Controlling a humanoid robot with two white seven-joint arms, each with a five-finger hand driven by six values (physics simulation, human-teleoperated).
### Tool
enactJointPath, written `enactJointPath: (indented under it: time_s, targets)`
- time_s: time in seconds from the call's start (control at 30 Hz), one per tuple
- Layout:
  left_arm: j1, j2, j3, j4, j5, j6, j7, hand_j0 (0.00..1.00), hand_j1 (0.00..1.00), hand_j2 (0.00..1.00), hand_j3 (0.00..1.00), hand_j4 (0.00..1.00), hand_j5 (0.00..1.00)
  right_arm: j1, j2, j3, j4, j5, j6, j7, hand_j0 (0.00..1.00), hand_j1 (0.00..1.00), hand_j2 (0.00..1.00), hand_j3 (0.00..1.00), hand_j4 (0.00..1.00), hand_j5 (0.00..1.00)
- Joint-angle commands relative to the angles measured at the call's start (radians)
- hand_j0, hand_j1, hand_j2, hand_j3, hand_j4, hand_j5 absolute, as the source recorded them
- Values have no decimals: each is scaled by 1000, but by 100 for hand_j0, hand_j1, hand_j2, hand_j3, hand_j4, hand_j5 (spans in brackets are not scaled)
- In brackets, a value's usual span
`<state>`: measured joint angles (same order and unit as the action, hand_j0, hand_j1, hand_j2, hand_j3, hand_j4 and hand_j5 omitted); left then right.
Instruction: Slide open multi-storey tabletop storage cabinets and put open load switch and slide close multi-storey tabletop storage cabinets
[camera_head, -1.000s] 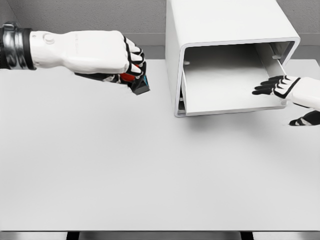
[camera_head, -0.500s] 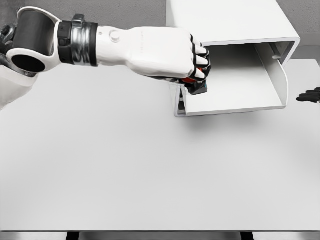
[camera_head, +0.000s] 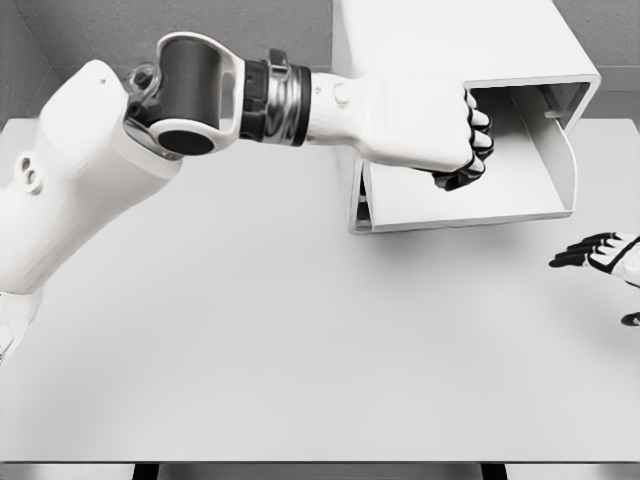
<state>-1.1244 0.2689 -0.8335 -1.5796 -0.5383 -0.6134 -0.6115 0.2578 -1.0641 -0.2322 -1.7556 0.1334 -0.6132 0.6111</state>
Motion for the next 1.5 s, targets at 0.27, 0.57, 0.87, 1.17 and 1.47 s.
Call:
enactJointPath:
  time_s: [0.27,0.57,0.87,1.17,1.47]
  targets:
    - [3,-74,-55,87,-103,3,1,35,35,35,35,35,35,-87,-1,128,-2,-5,2,0,47,47,47,47,47,47]
    - [3,-76,-58,131,-131,3,1,38,38,38,38,38,38,-195,4,221,-2,-5,2,0,54,54,54,54,54,54]
    - [-2,-72,-49,156,-126,3,1,59,59,59,59,59,59,-279,9,292,-2,-6,2,0,56,56,56,56,56,56]
    - [-5,-77,-44,196,-118,3,1,95,95,95,95,95,95,-299,12,301,-2,-8,2,0,57,57,57,57,57,57]
    - [-81,-19,-18,179,234,3,1,100,100,100,100,100,100,-397,27,401,-2,-8,2,0,58,58,58,58,58,58]
